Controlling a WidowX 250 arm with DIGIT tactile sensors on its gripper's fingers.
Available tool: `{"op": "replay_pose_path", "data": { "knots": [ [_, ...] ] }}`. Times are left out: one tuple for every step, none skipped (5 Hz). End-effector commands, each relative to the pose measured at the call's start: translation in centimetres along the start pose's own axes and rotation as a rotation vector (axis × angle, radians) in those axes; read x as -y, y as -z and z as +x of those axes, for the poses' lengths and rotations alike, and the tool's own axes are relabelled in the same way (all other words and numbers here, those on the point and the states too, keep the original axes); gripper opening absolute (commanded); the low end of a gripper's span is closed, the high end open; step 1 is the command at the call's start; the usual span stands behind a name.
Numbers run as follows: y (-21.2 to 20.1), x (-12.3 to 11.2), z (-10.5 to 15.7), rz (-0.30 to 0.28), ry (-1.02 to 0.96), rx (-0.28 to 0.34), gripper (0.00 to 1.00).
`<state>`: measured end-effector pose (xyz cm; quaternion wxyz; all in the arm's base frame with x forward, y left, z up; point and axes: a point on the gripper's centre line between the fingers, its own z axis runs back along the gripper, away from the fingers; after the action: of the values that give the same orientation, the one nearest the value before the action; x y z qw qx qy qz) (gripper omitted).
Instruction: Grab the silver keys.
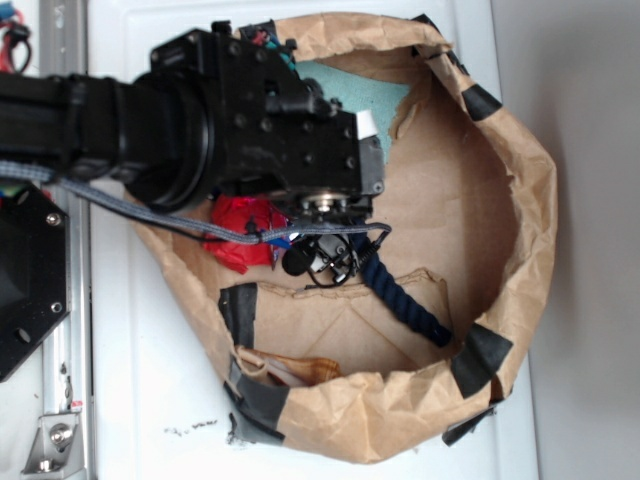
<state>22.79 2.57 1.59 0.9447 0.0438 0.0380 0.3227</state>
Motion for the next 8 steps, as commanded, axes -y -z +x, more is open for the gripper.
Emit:
{"op": "replay_pose_path", "data": {
  "knots": [
    [-0.3, -0.9, 0.1, -0.042, 0.002, 0.021, 0.00],
    [-0.3, -1.0, -0.1, -0.043, 0.009, 0.019, 0.00],
    [-0.2, -1.2, -0.3, -0.042, 0.012, 0.013, 0.00],
    [-0.2, -1.2, -0.3, -0.044, 0.012, 0.010, 0.00],
    [-0.7, -1.4, -0.3, -0.048, 0.006, 0.000, 0.00],
    [-1.6, -1.5, -0.1, -0.049, 0.005, 0.004, 0.00],
    [-3.6, -1.4, 0.2, -0.084, -0.001, 0.032, 0.00],
    [-4.9, -1.4, 0.1, -0.120, 0.003, 0.062, 0.00]
  ]
}}
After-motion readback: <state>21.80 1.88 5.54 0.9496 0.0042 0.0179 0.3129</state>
